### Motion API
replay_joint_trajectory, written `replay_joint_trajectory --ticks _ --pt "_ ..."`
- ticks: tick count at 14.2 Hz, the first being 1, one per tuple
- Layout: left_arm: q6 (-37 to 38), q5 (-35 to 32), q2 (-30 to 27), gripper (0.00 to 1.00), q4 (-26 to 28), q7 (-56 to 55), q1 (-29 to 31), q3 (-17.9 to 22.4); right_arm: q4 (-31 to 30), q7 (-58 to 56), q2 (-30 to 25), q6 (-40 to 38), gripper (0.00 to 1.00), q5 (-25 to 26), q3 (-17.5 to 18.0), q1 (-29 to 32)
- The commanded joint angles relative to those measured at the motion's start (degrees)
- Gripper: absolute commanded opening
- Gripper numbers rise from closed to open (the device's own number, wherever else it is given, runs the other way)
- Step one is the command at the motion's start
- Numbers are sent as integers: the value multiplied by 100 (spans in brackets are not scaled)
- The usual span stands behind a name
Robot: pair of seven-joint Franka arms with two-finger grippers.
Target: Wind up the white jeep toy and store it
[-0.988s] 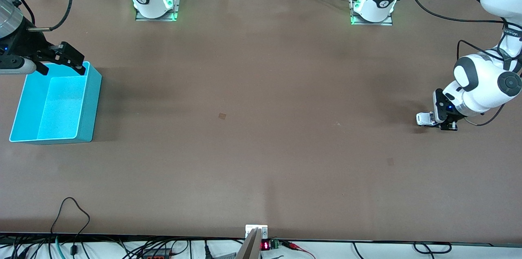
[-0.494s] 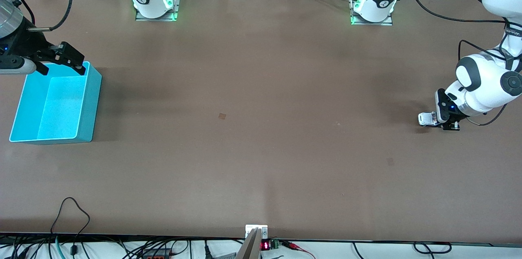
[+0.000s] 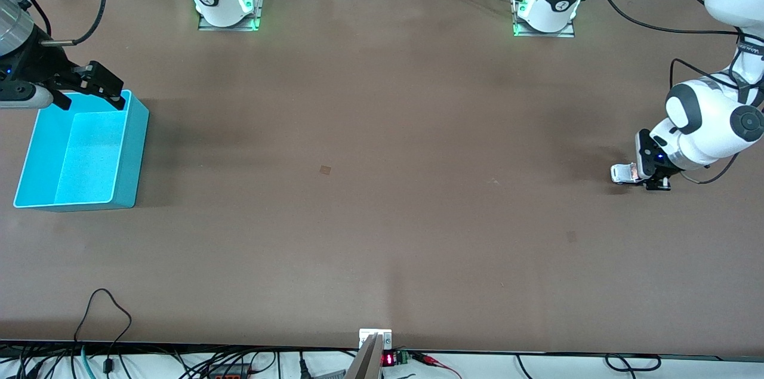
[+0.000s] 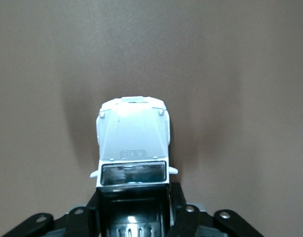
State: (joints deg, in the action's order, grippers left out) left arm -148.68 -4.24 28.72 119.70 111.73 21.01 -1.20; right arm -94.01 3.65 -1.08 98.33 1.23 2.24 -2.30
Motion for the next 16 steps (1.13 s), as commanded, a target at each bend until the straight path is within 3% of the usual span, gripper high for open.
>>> replay_joint_trajectory --ticks 1,8,11,16 --pt "381 -121 -322 100 -52 183 17 -169 120 -49 46 -95 100 -36 39 46" --pt "2182 -121 -1166 100 -367 -632 -9 -345 120 -49 46 -95 100 -35 39 46" --pt "2984 -147 -1150 100 -938 -1222 -62 -494 120 -49 46 -95 100 -35 39 46" --pt "3845 -147 -1158 100 -1413 -2891 -281 -627 120 -49 46 -95 100 -36 39 46"
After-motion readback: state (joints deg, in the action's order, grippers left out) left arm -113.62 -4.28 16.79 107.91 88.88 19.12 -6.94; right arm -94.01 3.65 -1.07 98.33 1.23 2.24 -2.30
